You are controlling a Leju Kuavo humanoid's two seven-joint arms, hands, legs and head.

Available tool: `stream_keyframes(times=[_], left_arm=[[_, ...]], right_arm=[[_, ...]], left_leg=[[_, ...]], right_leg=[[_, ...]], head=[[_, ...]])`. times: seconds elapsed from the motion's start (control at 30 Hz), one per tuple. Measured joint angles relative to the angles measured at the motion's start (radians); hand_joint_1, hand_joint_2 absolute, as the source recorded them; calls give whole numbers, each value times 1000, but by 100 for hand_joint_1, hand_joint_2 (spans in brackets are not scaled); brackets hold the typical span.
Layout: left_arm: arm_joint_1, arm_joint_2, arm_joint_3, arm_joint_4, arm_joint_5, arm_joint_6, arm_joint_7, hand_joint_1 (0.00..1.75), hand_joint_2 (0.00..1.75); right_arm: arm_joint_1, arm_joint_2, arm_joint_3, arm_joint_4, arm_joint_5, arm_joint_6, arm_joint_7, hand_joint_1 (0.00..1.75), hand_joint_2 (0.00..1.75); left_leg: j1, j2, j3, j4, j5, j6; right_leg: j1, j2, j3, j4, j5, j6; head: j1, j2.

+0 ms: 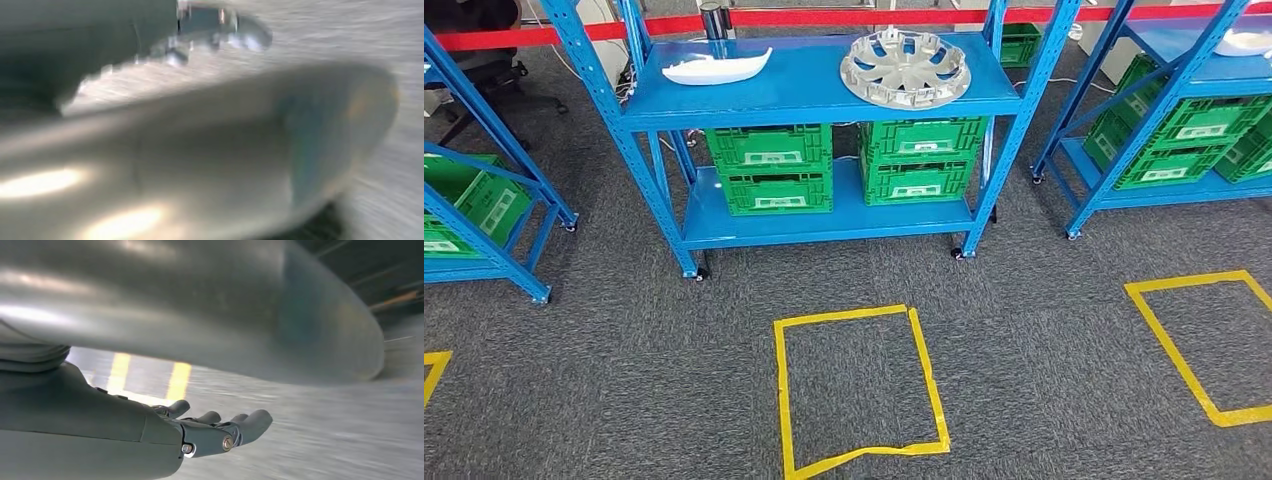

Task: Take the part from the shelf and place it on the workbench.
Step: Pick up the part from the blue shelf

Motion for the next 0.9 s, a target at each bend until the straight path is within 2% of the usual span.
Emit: stream_keyframes(times=[0.03,0.07,0.1,0.13,0.2,0.23,0.27,0.4,0.5,0.53,0.63,0.73,0.87,0.9], left_arm=[[-21,1,0,-27,0,0,0,0,0],[-35,2,0,-48,0,0,0,0,0],[-43,2,0,-63,0,0,-1,0,0],[-44,2,0,-69,0,0,0,0,0],[-25,2,0,-59,0,0,2,0,0],[-7,1,0,-43,0,0,3,0,0],[16,0,0,-20,0,0,4,0,0],[98,-1,0,60,0,0,8,0,175],[110,0,0,71,0,0,6,0,44],[110,1,0,74,0,0,6,0,44],[110,2,0,83,0,0,6,0,175],[109,2,0,87,0,0,6,0,175],[109,2,0,92,0,0,6,0,175],[109,2,0,93,0,0,6,0,175]], right_arm=[[21,-1,0,28,0,0,0,0,0],[38,-2,0,50,0,0,0,0,0],[49,-3,0,65,0,0,0,0,0],[52,-3,0,72,0,0,0,0,0],[33,-4,0,67,0,0,-2,0,0],[12,-3,0,54,0,0,-2,0,0],[-13,-3,0,33,0,0,-3,0,0],[-95,0,0,-41,0,0,-5,0,0],[-112,0,0,-50,0,0,-3,0,0],[-112,0,0,-54,0,0,-3,0,0],[-109,0,0,-60,0,0,-3,0,0],[-109,0,0,-62,0,0,-3,0,0],[-110,0,0,-64,0,0,-3,0,0],[-110,0,0,-64,0,0,-3,0,44]], left_leg=[[-1,-3,2,0,-3,2],[-2,-7,5,1,-7,3],[-2,-10,11,1,-11,2],[-3,-12,18,1,-15,1],[-3,-10,33,1,-26,-4],[-4,-7,37,1,-33,-8],[-5,-4,40,0,-38,-12],[-11,6,55,-3,-44,-4],[-10,-6,57,-13,-42,-9],[-10,-5,58,-16,-43,-10],[-10,1,62,-23,-44,-18],[-9,3,63,-25,-44,-23],[-9,3,64,-25,-44,-24],[-9,3,64,-25,-44,-24]], right_leg=[[0,0,-48,74,-24,1],[1,0,-86,127,-35,1],[1,-1,-106,140,-20,-1],[2,-1,-101,106,17,-4],[4,-3,-49,-36,110,-14],[6,-5,-22,-96,140,-19],[8,-6,-6,-132,153,-23],[12,-1,0,-150,157,-26],[13,-14,5,-150,151,-34],[13,-14,7,-150,150,-36],[13,-8,8,-150,147,-40],[13,-6,9,-150,146,-42],[13,-7,10,-150,146,-42],[13,-7,10,-150,146,-42]], head=[[1,0],[2,0],[2,0],[3,0],[5,0],[5,0],[5,0],[5,0],[5,0],[5,0],[4,0],[5,0],[5,0],[5,0]])
